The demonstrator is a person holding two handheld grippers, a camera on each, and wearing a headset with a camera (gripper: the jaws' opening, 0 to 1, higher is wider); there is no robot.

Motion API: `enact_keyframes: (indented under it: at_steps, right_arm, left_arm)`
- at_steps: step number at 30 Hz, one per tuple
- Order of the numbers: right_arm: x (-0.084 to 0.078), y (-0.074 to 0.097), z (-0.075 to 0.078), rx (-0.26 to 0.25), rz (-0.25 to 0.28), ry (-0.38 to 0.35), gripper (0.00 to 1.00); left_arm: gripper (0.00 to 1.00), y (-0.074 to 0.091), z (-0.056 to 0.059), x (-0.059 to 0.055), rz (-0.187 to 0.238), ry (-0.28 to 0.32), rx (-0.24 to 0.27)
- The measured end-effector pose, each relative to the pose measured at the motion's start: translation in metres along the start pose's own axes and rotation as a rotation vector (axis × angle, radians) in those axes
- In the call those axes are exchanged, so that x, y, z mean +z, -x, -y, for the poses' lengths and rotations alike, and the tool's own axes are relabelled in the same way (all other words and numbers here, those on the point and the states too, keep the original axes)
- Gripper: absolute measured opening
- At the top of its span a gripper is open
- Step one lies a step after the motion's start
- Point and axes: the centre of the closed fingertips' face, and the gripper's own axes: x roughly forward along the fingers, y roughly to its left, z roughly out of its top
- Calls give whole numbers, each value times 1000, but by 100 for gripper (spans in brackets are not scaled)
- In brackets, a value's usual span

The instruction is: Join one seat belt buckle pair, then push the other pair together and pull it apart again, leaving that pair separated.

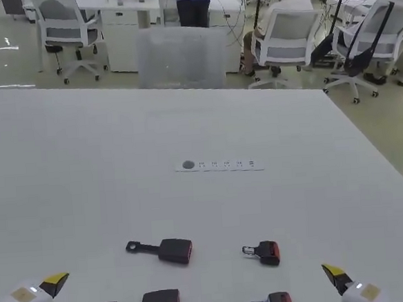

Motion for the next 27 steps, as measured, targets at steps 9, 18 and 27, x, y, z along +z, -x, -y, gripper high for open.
enact_keyframes:
  at_steps: [9,18,27]
  right_arm:
    - [3,-1,-1,13,-1,8,100]
    - [0,-3,-6,65,-14,3,99]
    - [-2,-6,-5,106,-33,5,98]
  left_arm:
    - [100,-2,4,2,-6,-13,-10]
    - [100,-5,7,2,-18,-19,-23]
    - [100,-15,13,-1,-34,-15,-41]
